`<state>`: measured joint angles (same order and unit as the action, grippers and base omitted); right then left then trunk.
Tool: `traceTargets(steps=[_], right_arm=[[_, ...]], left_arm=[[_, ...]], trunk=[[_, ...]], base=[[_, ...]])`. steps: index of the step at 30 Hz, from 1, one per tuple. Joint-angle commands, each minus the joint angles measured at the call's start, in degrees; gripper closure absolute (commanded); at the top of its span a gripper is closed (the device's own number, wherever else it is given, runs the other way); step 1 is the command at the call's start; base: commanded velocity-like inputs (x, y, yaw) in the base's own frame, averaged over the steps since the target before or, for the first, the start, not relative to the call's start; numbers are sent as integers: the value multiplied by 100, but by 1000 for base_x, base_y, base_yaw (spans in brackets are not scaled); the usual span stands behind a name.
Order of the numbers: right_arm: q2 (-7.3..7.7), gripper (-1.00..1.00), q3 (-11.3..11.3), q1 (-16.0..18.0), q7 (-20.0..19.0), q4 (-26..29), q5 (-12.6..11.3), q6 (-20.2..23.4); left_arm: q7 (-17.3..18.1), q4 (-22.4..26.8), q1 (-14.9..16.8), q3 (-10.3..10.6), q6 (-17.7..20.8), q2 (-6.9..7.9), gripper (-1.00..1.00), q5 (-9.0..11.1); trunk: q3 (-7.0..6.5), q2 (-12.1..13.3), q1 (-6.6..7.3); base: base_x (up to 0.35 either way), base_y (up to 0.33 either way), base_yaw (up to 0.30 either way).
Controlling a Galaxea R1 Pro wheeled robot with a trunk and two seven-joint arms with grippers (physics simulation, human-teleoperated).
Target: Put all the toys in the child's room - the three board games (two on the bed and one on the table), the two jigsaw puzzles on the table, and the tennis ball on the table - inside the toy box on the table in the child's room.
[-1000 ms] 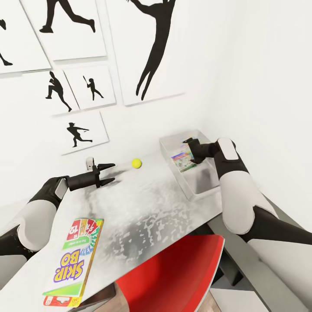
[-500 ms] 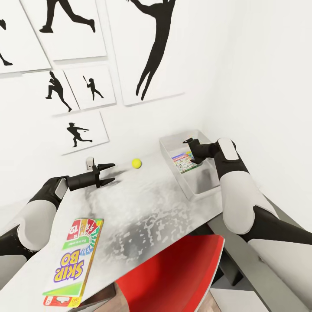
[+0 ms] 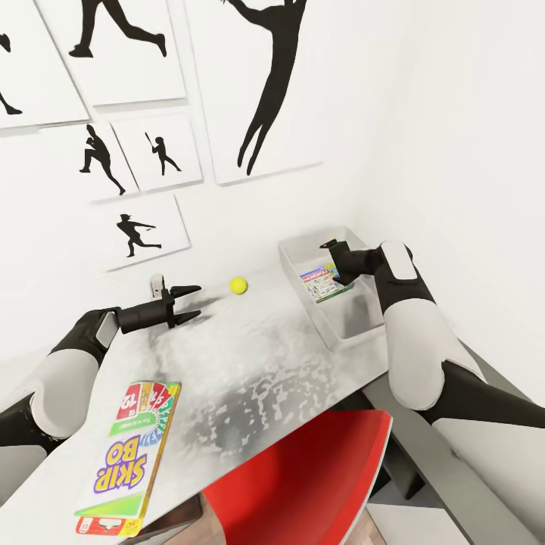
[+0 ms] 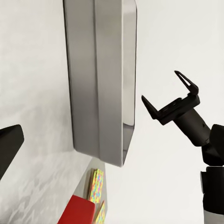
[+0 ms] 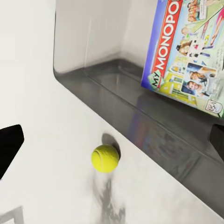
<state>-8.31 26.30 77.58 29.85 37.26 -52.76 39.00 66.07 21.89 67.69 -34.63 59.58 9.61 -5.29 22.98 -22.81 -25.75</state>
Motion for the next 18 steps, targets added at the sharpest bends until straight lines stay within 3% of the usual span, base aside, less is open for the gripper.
traceTargets(steps=[1,18], right_arm=[[-5,-100,26,7,46,11,-60,4],[-16,-100,25,6,-5,19,-59,2]], left_arm=[[38,0,7,-38,42,-3,-100,-57],[47,28,7,-36,42,-3,-100,-51]], trunk=[[10,-11,-3],[-76,-11,-3]], base=[[0,0,0],[0,0,0]])
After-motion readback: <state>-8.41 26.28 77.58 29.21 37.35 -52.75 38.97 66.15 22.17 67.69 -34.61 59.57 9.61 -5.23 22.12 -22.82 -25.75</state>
